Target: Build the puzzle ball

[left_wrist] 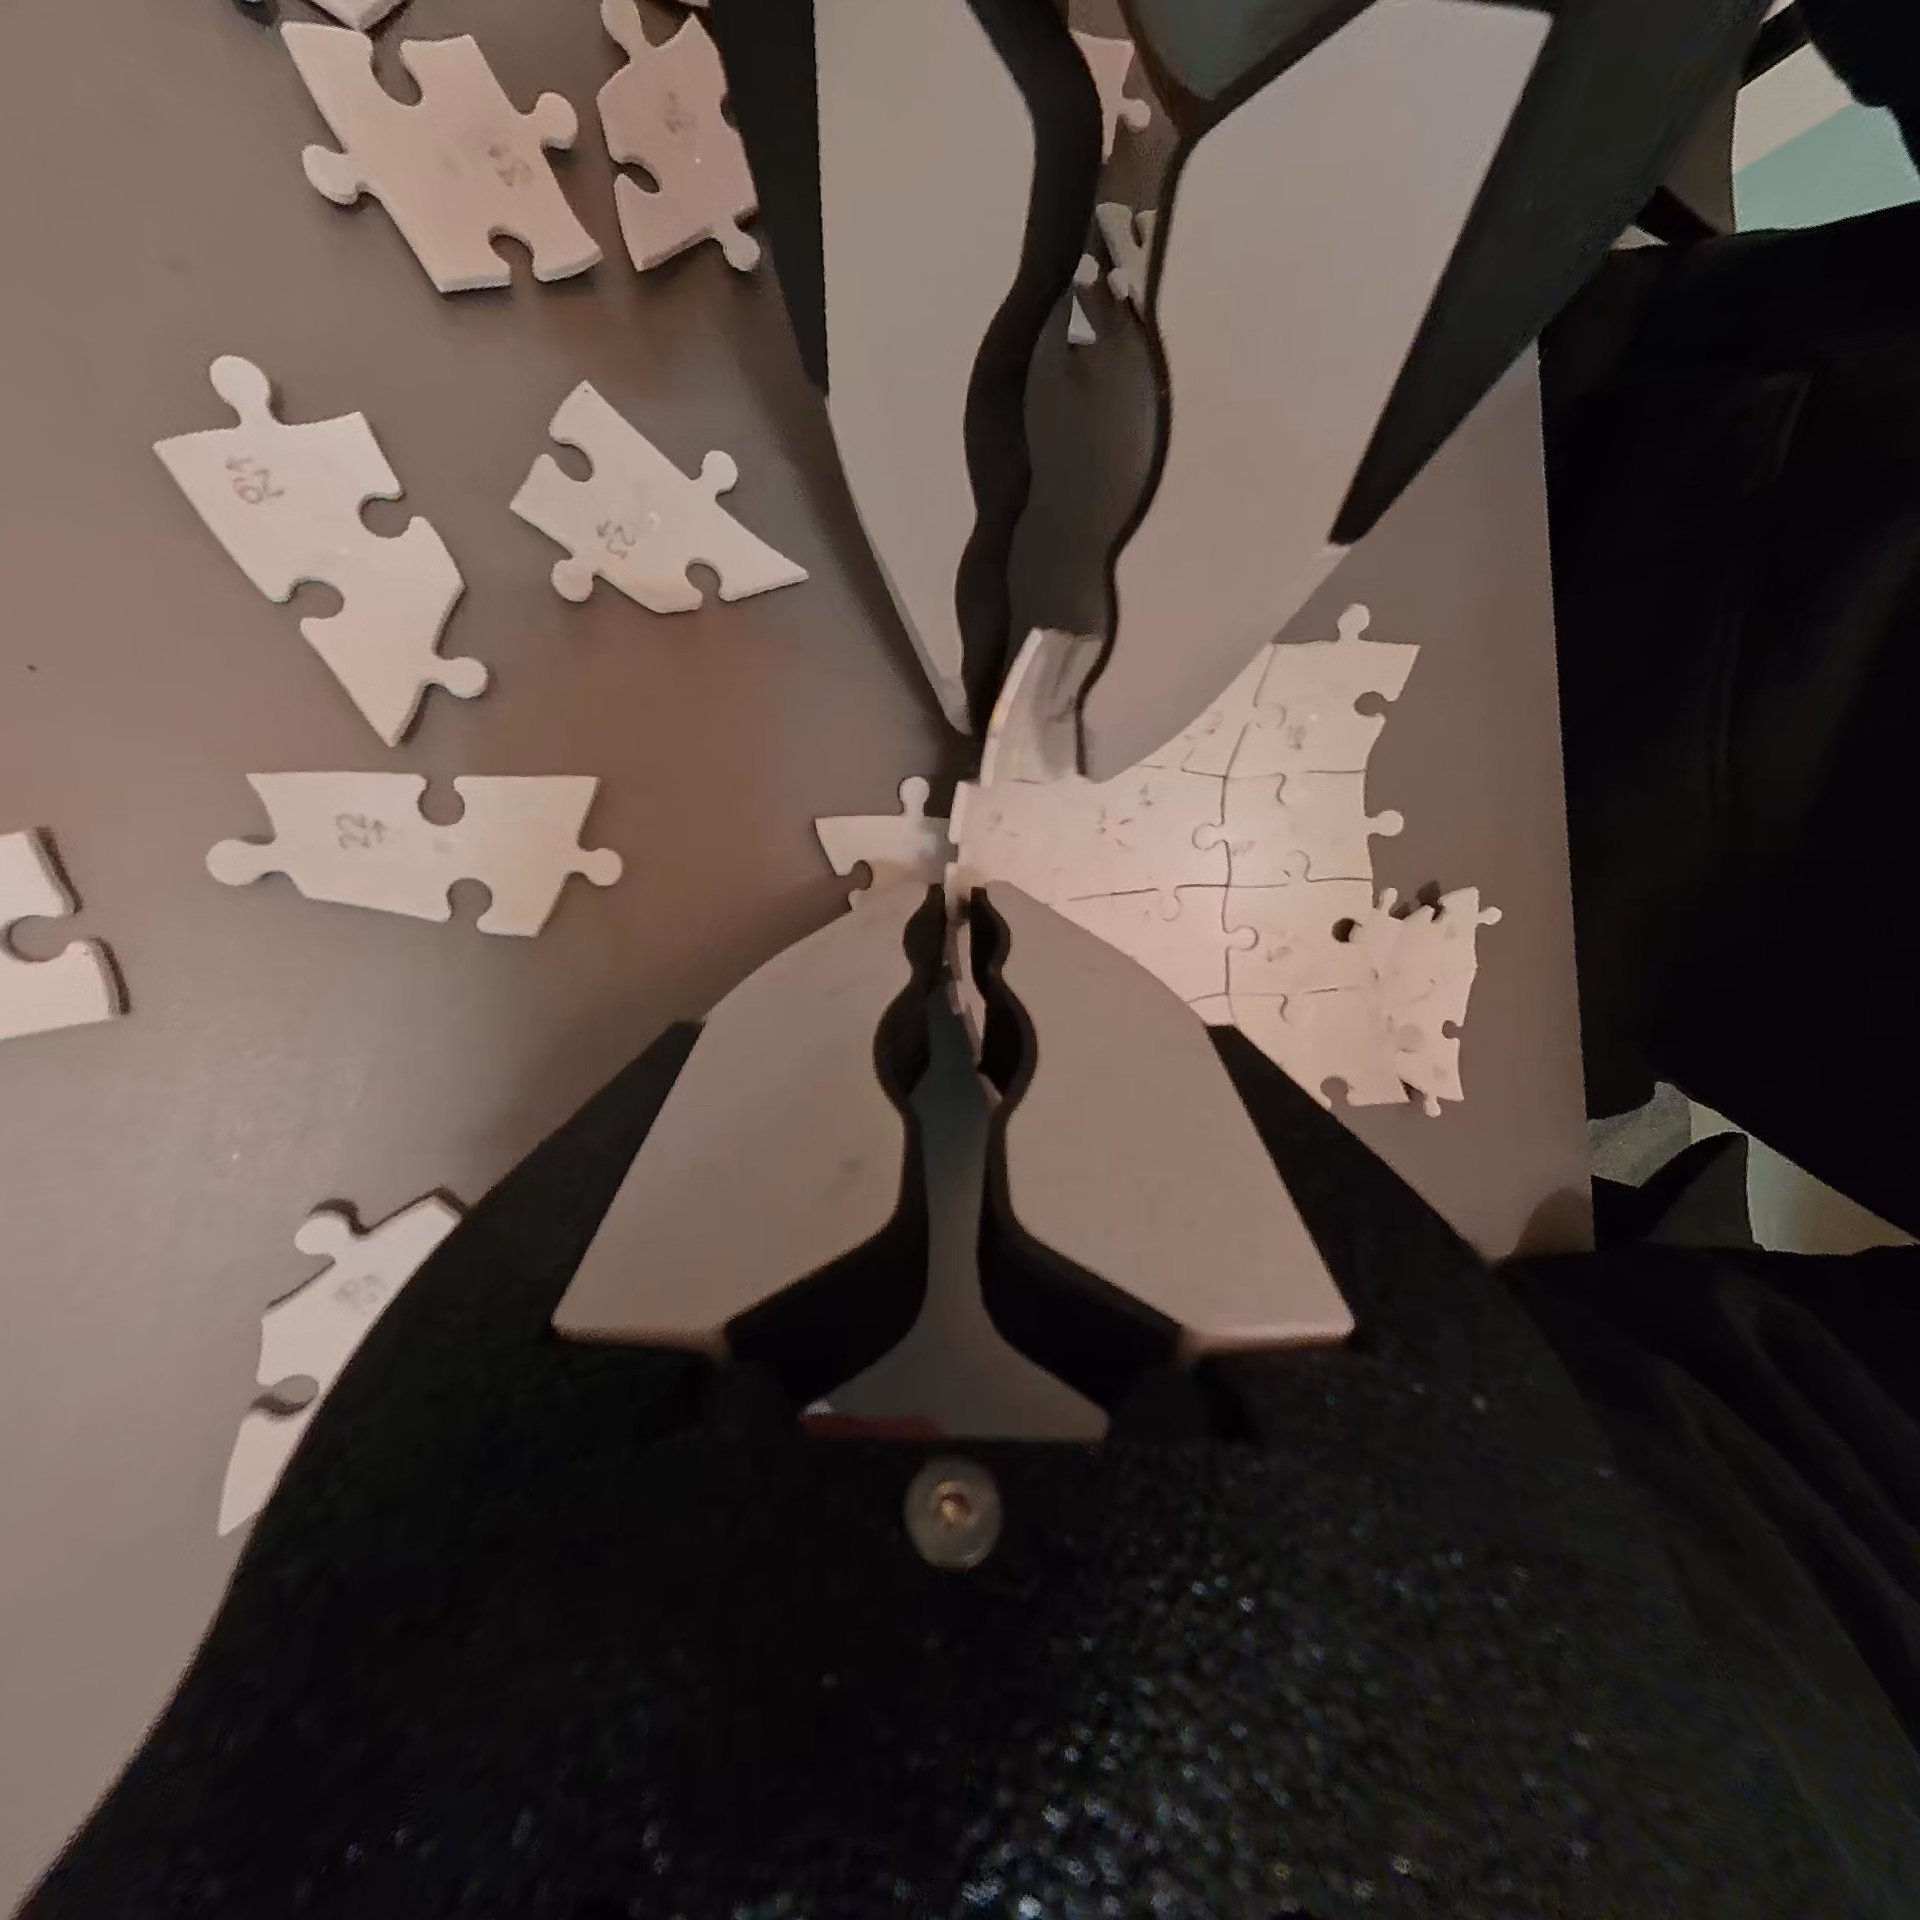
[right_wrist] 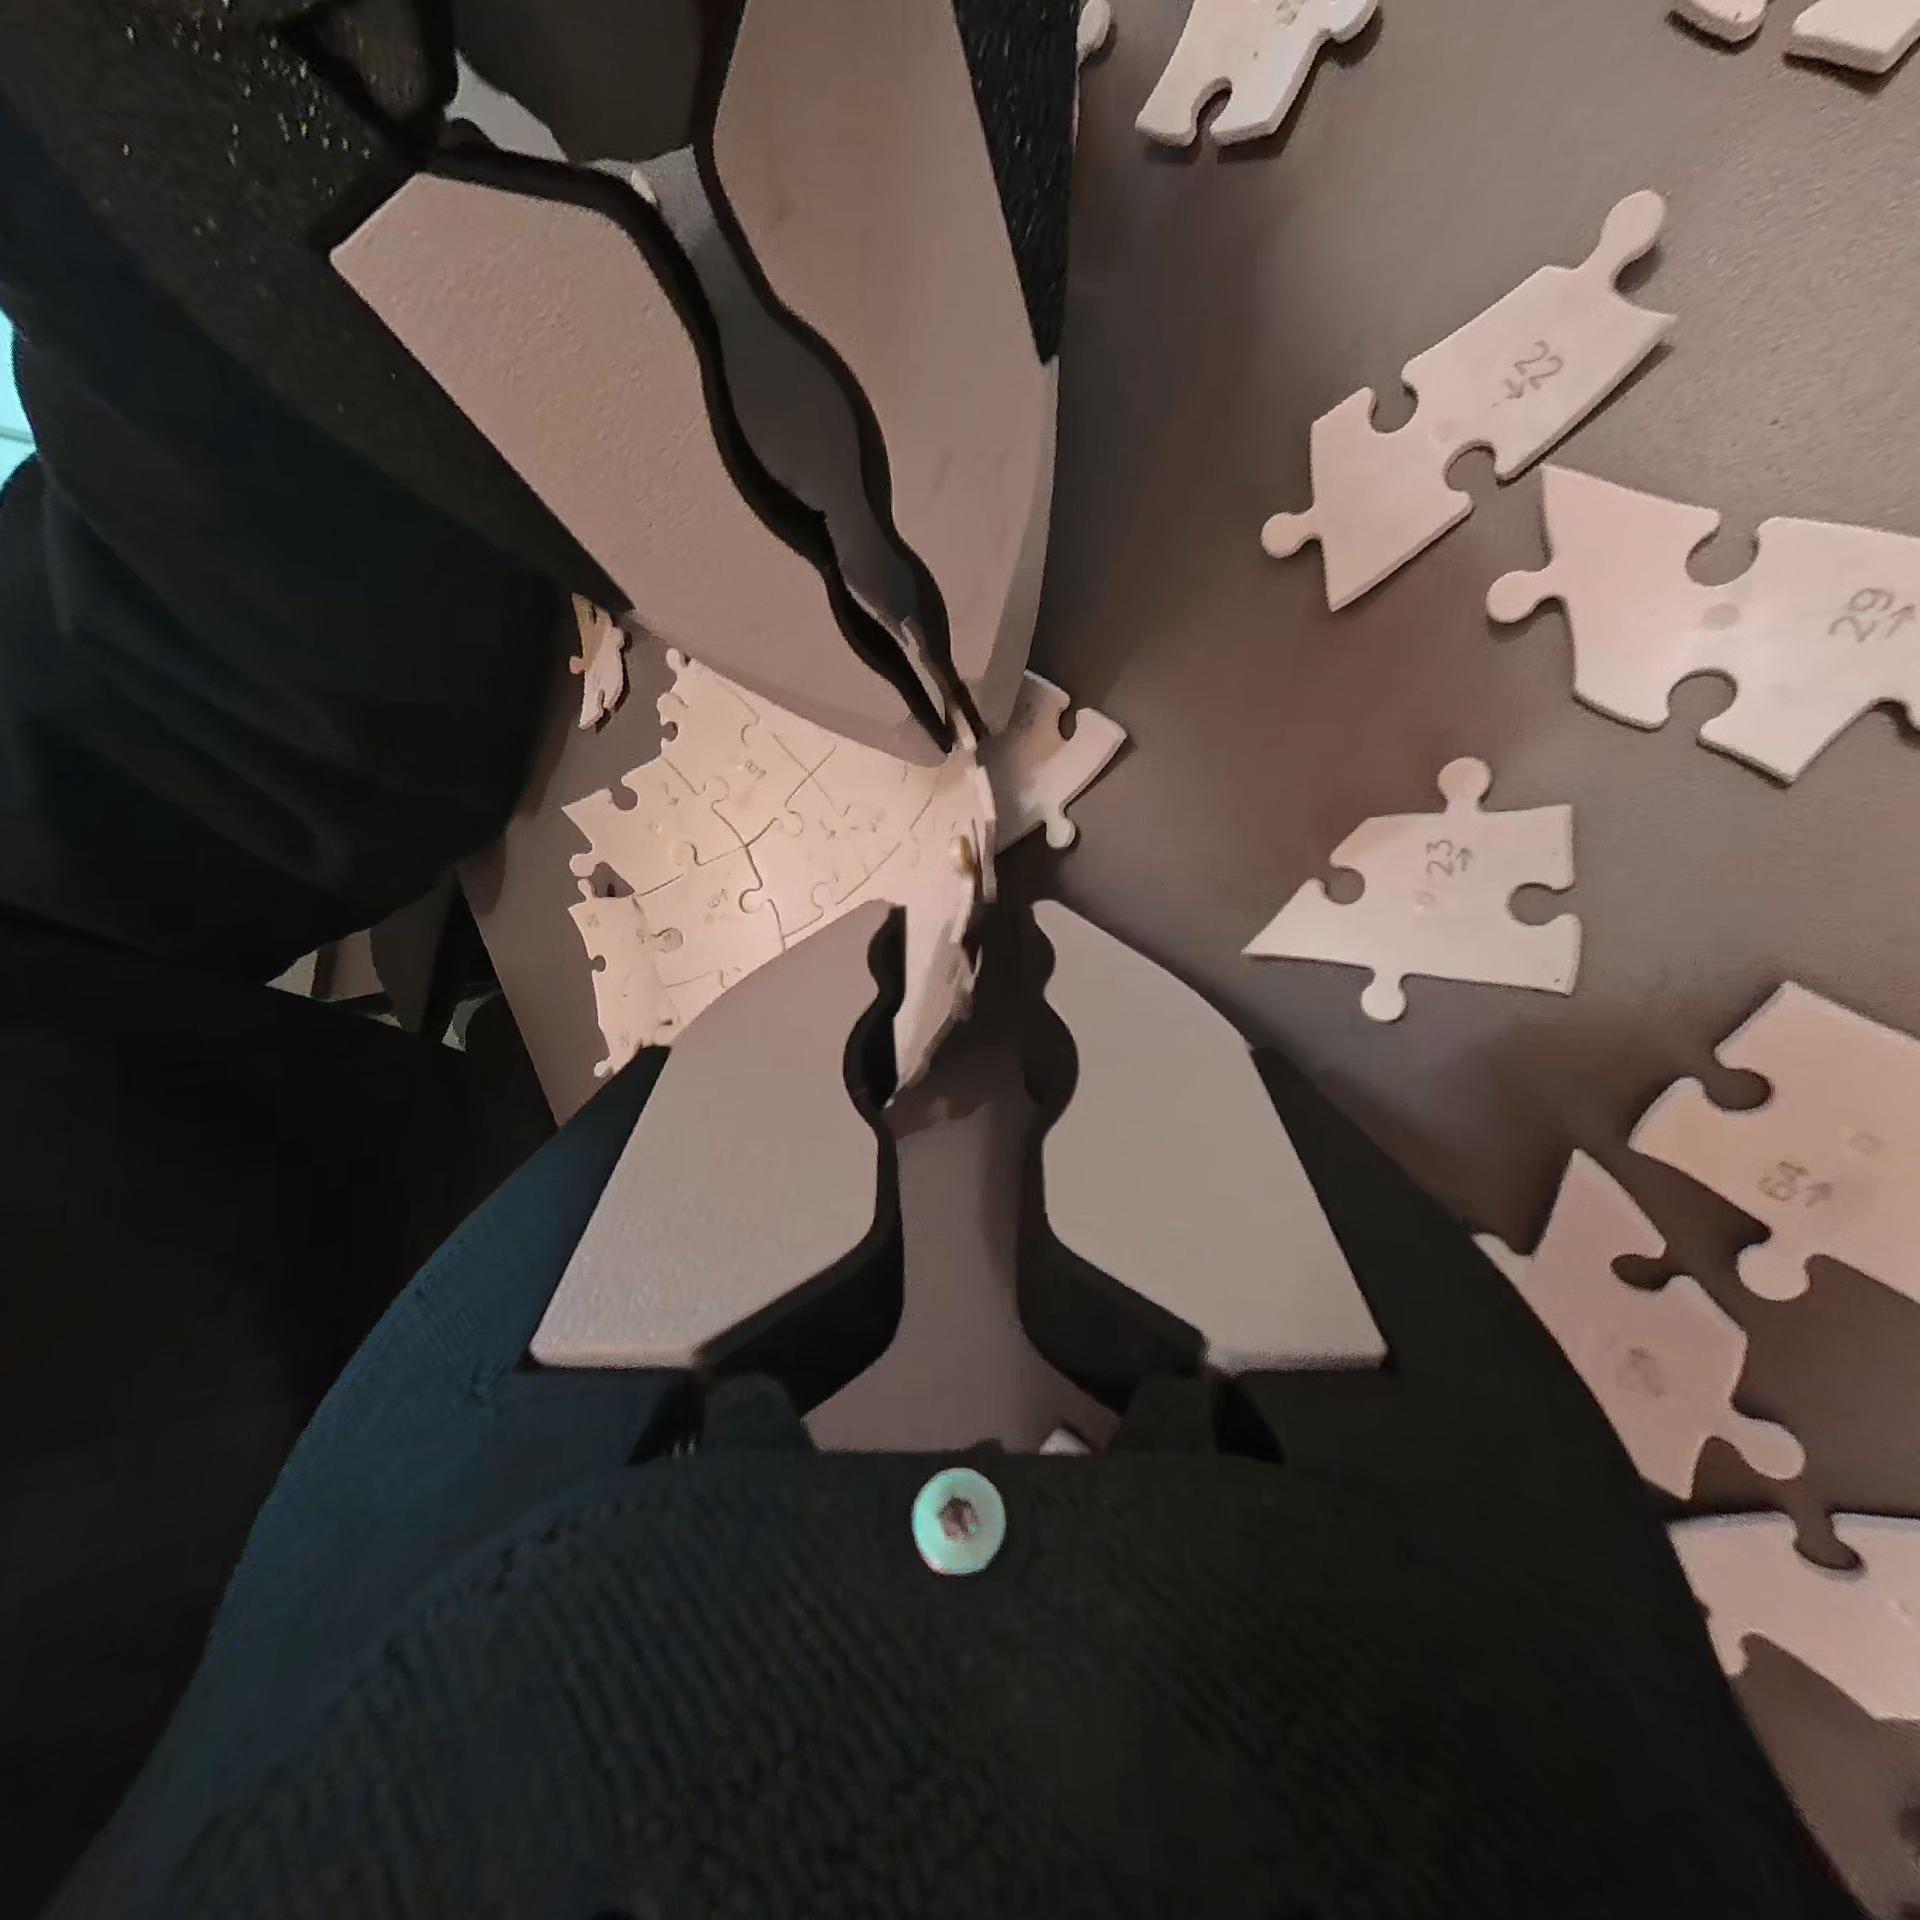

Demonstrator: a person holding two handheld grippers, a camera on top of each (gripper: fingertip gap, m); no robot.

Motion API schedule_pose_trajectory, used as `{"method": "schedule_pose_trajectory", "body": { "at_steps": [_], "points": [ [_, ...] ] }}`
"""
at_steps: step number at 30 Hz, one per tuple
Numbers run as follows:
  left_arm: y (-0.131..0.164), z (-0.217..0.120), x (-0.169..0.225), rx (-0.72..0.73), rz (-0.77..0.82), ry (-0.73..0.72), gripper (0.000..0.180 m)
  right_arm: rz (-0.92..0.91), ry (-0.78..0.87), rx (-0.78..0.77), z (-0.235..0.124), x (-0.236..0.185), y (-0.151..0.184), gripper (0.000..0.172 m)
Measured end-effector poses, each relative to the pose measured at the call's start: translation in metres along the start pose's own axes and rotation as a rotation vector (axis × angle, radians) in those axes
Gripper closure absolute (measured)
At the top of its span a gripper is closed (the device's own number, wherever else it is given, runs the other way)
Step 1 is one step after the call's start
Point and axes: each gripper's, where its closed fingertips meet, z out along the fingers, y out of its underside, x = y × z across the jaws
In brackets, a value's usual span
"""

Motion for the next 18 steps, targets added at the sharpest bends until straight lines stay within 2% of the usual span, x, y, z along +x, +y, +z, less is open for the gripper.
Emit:
{"method": "schedule_pose_trajectory", "body": {
  "at_steps": [4, 11, 18],
  "points": [
    [0.000, -0.001, 0.001, 0.001, 0.002, -0.002, 0.177, 0.010, 0.000, 0.003, -0.005, -0.002, 0.007, 0.140],
    [-0.001, -0.001, 0.001, 0.001, 0.003, -0.004, 0.178, 0.004, -0.013, -0.017, 0.000, -0.005, 0.016, 0.158],
    [-0.001, -0.001, 0.001, 0.002, 0.006, -0.004, 0.178, 0.001, -0.002, -0.014, -0.001, -0.003, 0.013, 0.164]
  ]
}}
